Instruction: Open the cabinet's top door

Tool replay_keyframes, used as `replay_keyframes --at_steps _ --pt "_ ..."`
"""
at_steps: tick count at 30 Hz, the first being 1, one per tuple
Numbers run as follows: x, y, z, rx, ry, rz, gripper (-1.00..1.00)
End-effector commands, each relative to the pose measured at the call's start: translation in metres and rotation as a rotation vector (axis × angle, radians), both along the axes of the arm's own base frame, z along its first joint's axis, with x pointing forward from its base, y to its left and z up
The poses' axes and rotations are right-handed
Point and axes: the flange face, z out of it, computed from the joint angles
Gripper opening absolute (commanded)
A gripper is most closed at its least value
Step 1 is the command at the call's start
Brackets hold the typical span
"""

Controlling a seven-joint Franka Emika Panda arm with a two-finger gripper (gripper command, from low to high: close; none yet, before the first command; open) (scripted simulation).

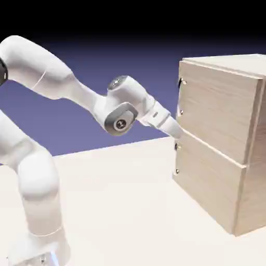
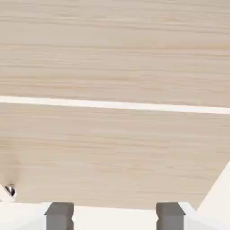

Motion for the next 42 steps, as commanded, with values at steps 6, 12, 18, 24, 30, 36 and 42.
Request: replay_keyframes --at_steps 6,12,18,24,30,36,42 --pt "-0.004 -0.006 0.048 0.028 -0.116 -0.048 0.0" --pt "-0.013 -0.004 0.09 0.049 -0.229 -0.082 0.0" --pt "-0.024 0.007 0.123 0.062 -0.338 -0.103 0.0" --pt "-0.033 0.027 0.145 0.067 -0.439 -0.11 0.0" --pt "-0.038 0.053 0.156 0.065 -0.528 -0.107 0.0" --pt "-0.035 0.084 0.154 0.058 -0.604 -0.095 0.0" --pt "-0.025 0.117 0.139 0.046 -0.662 -0.079 0.0"
